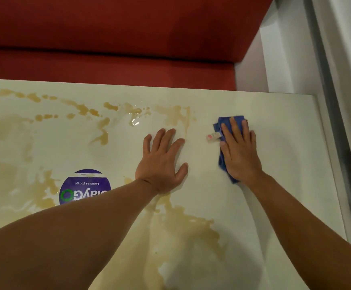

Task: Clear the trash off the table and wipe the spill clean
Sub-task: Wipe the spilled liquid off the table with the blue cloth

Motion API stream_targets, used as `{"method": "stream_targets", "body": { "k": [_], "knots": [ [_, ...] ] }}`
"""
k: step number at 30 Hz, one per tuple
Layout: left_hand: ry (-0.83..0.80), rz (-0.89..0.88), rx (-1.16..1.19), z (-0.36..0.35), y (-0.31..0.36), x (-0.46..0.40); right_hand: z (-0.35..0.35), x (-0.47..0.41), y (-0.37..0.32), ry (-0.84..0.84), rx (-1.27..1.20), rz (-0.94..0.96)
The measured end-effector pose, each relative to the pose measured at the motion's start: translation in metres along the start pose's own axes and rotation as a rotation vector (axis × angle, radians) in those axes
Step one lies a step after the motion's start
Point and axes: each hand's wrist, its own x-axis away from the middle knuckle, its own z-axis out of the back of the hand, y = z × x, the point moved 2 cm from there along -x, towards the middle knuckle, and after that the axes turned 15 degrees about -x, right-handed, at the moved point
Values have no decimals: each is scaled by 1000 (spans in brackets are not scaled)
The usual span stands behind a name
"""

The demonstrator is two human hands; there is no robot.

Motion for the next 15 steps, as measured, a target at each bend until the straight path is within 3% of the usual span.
{"method": "stream_targets", "body": {
  "k": [6,15],
  "knots": [
    [-4,17,-19,2,1,0,-8,-86,-59,-38,38,119],
    [21,20,-10,3,0,-1,-16,38,-4,-144,89,332]
  ]
}}
